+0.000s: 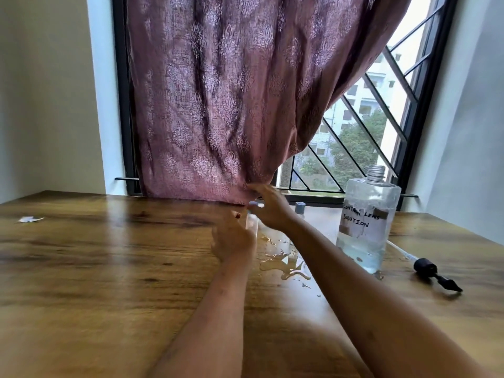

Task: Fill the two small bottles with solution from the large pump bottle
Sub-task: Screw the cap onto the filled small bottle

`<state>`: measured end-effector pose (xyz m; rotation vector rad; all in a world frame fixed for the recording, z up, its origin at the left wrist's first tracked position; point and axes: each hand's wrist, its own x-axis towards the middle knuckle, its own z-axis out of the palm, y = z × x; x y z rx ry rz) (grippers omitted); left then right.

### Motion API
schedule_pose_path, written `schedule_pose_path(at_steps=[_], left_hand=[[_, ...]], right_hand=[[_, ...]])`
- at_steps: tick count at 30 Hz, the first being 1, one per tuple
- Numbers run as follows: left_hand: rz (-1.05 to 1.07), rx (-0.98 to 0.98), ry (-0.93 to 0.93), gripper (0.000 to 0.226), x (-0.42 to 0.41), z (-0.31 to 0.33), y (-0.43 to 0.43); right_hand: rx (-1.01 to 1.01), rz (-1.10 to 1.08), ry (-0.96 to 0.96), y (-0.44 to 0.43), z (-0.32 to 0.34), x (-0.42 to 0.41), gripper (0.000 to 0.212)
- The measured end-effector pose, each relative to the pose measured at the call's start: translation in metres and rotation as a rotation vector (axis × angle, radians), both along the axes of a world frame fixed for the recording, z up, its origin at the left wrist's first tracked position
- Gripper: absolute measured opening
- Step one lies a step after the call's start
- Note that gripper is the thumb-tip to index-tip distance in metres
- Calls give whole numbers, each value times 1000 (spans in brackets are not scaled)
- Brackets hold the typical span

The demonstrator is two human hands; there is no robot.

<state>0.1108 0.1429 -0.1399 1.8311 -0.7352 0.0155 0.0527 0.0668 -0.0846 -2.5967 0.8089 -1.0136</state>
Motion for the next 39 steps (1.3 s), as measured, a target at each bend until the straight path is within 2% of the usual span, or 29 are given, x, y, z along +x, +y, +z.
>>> schedule_pose_path(at_steps=[2, 7, 11, 16, 20, 29, 39], left_hand=[[-28, 64, 2, 32, 4, -3, -5], [-88, 216, -29, 43, 3, -4, -8], [-194, 85, -181, 45, -8, -2, -10], [-478, -133, -239, 29, -19, 7, -12], [-621, -152, -261, 34, -26, 10, -6], [-643, -110, -267, 26, -29, 5, 3], [-683, -114, -259, 19, -30, 6, -1]], right_hand=[[1, 10, 127, 6, -8, 6, 43], [-11, -25, -39, 1, -13, -7, 28], [37, 27, -91, 4, 0, -31, 35], [89, -28, -268, 9, 6, -74, 25], [180, -16, -306, 17, -2, -99, 25], [149, -1, -235, 26, -11, -98, 23], [192, 71, -248, 19, -14, -99, 21]])
